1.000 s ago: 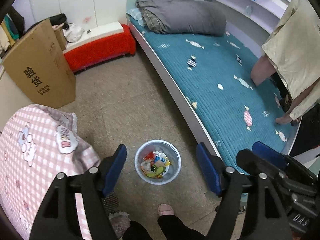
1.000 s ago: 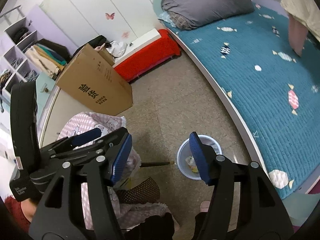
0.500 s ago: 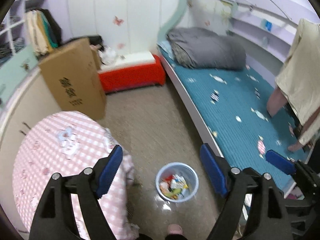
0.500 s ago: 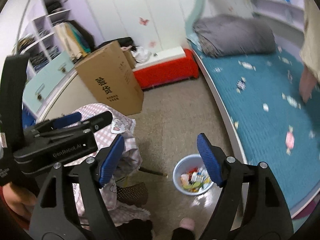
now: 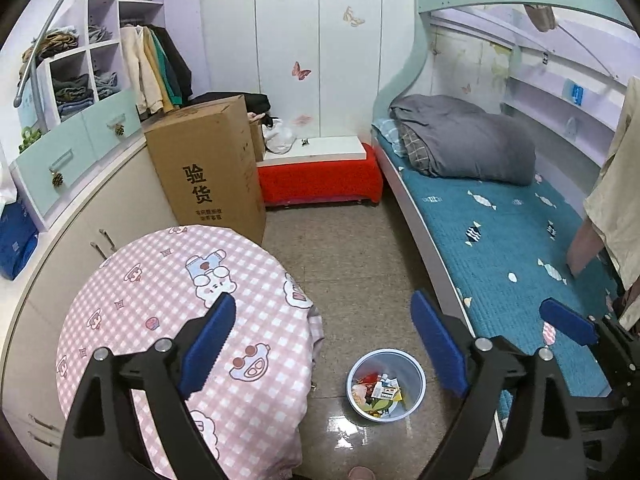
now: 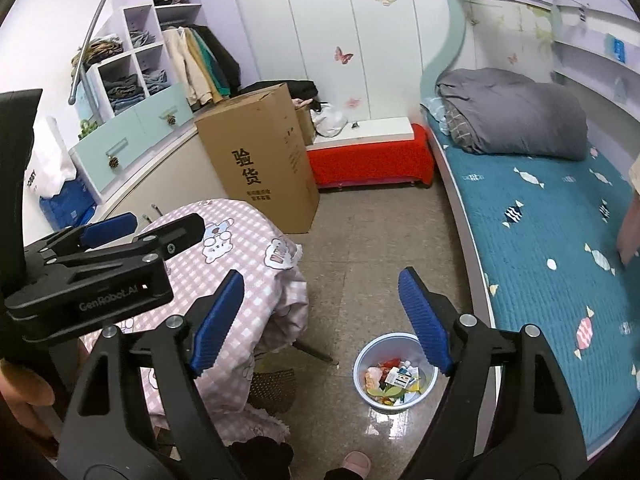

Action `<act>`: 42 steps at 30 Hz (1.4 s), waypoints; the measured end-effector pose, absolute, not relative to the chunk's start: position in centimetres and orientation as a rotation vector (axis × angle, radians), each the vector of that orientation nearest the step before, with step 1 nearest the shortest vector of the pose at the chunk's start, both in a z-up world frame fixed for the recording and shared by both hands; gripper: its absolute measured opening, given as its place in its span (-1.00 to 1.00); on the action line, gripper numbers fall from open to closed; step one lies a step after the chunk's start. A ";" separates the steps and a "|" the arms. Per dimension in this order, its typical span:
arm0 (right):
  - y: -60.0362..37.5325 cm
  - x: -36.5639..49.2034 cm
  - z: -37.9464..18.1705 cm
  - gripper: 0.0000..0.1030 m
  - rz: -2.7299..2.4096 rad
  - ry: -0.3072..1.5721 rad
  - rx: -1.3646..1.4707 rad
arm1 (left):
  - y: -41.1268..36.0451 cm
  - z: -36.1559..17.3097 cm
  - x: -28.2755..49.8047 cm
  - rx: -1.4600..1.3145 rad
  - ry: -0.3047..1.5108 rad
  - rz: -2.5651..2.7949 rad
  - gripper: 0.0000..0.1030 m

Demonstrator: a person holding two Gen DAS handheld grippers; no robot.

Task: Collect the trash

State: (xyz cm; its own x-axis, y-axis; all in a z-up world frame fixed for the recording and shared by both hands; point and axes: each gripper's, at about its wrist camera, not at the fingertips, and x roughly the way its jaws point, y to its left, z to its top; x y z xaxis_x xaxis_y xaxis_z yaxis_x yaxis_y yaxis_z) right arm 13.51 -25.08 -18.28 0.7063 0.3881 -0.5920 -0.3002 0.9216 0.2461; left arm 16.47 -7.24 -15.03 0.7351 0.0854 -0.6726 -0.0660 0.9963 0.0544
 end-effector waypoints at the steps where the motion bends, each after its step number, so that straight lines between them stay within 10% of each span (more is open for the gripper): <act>1: -24.9 13.5 -18.2 0.52 0.389 0.686 0.132 | -7.2 -15.0 16.4 0.031 0.739 0.083 0.72; 42: -24.6 12.7 -18.0 0.53 0.385 0.682 0.143 | -6.9 -14.5 14.6 0.050 0.710 0.151 0.79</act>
State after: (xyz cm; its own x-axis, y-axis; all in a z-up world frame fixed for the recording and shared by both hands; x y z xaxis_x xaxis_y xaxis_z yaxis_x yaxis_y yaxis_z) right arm 12.68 -24.61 -17.98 0.7094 0.3917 -0.5859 -0.2993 0.9201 0.2527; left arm 14.61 -6.85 -14.48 0.7478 0.1555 -0.6454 -0.1214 0.9878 0.0973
